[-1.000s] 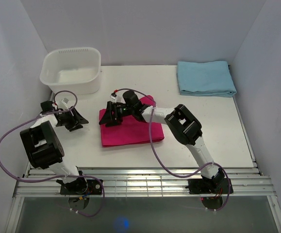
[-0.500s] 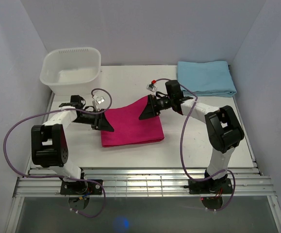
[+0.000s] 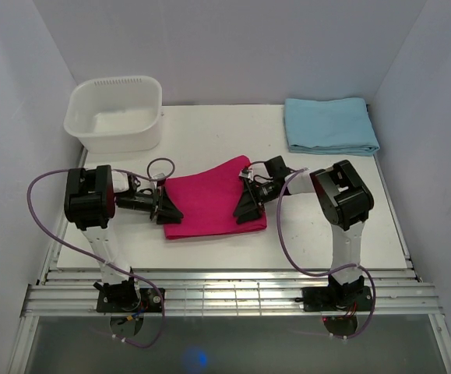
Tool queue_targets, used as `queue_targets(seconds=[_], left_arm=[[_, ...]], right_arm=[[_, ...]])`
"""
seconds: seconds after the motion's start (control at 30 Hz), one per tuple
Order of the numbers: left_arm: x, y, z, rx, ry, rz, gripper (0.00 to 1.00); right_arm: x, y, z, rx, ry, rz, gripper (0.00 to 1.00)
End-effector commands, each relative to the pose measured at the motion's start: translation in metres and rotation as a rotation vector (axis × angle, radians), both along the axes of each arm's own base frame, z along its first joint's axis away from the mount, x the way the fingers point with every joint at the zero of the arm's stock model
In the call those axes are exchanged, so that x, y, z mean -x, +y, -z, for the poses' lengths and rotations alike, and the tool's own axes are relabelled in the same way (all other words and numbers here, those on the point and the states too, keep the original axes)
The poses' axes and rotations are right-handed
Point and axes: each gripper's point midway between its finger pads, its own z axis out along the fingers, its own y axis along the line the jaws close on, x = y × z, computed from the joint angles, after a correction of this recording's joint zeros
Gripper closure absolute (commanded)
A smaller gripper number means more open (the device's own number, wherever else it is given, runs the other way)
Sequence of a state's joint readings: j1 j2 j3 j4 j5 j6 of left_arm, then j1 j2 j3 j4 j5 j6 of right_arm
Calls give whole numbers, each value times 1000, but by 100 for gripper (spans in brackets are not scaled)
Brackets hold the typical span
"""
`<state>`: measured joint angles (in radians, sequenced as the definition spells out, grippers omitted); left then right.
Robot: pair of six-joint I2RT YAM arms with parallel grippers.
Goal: Fold and stack the trousers
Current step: Fold the trousers
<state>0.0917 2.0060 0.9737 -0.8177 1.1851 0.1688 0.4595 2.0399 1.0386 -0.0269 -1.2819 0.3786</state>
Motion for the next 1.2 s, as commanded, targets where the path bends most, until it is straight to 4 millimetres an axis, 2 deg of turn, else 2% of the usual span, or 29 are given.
queue_targets(seconds=[0.0, 0.03, 0.07, 0.1, 0.13, 0.17, 0.23, 0.27, 0.3, 0.33, 0.37, 0.43, 0.47, 0.5, 0.53, 0.57, 0.63, 0.67, 0.73, 0.8, 0.83, 0.9, 0.93, 1.0, 1.03, 1.07, 1.1, 1.13, 1.17], left_arm=[[-20, 27, 16, -171, -184, 35, 50], [-31, 27, 1, -155, -245, 39, 50], [-38, 24, -15, -117, -296, 37, 50], [-43, 23, -28, -102, -338, 37, 50], [-55, 23, -48, -97, -411, 34, 50], [-60, 23, -58, -89, -442, 26, 50], [-76, 21, -77, -74, -499, -10, 50], [-80, 21, -78, -72, -498, -27, 50], [-91, 21, -79, -72, -543, -41, 50], [-95, 20, -77, -61, -503, -68, 50], [-98, 19, -74, -50, -488, -79, 50], [-108, 17, -65, -42, -487, -88, 51], [-111, 17, -54, -34, -403, -115, 51], [-120, 19, -46, -56, -413, -130, 52], [-123, 20, -40, -60, -394, -141, 53], [-125, 20, -28, -60, -351, -153, 53], [-135, 25, -16, -69, -347, -179, 53], [-137, 26, -11, -67, -326, -194, 54], [-145, 36, 5, -85, -311, -227, 54], [-153, 46, 14, -104, -305, -253, 54], [-157, 56, 19, -123, -302, -277, 54], [-164, 67, 22, -159, -324, -284, 54], [-176, 75, 11, -174, -370, -287, 53], [-181, 75, -13, -163, -429, -255, 49], [-185, 72, -42, -174, -544, -221, 47], [-190, 69, -63, -189, -623, -199, 45], [-190, 69, -76, -239, -681, -177, 41], [-187, 58, -105, -283, -826, -117, 40], [-184, 52, -116, -321, -886, -84, 38]], right_arm=[[-20, -21, 33, 152, -18, 76, 20], [-24, -17, 16, 99, -45, 58, 21], [-41, -9, -12, 44, -126, 58, 21], [-51, -6, -29, 12, -180, 61, 21], [-63, -3, -44, -5, -241, 74, 21], [-81, 3, -71, -36, -326, 91, 21], [-109, 8, -89, -56, -437, 143, 20], [-122, 13, -96, -62, -442, 168, 19], [-131, 16, -96, -67, -455, 185, 19], [-146, 17, -95, -77, -492, 213, 19], [-152, 21, -81, -64, -416, 229, 19], [-166, 24, -73, -95, -413, 254, 20], [-169, 25, -53, -87, -369, 264, 20], [-173, 24, -32, -69, -312, 288, 21], [-174, 24, -33, -65, -296, 296, 21], [-179, 23, -15, -60, -277, 304, 21], [-190, 19, 1, -45, -236, 342, 22], [-197, 16, 18, -31, -217, 362, 22], [-218, 3, 34, -11, -193, 425, 24], [-237, -7, 35, -12, -204, 467, 25], [-246, -9, 29, -21, -233, 477, 25], [-253, -14, 20, -15, -262, 477, 25], [-257, -15, 3, -27, -302, 473, 25], [-256, -18, -24, -49, -342, 458, 25], [-253, -20, -36, -55, -355, 456, 24], [-246, -23, -63, -64, -425, 450, 24], [-244, -29, -73, -40, -448, 466, 24], [-231, -36, -97, -8, -451, 475, 24], [-218, -44, -88, 36, -460, 473, 24]])
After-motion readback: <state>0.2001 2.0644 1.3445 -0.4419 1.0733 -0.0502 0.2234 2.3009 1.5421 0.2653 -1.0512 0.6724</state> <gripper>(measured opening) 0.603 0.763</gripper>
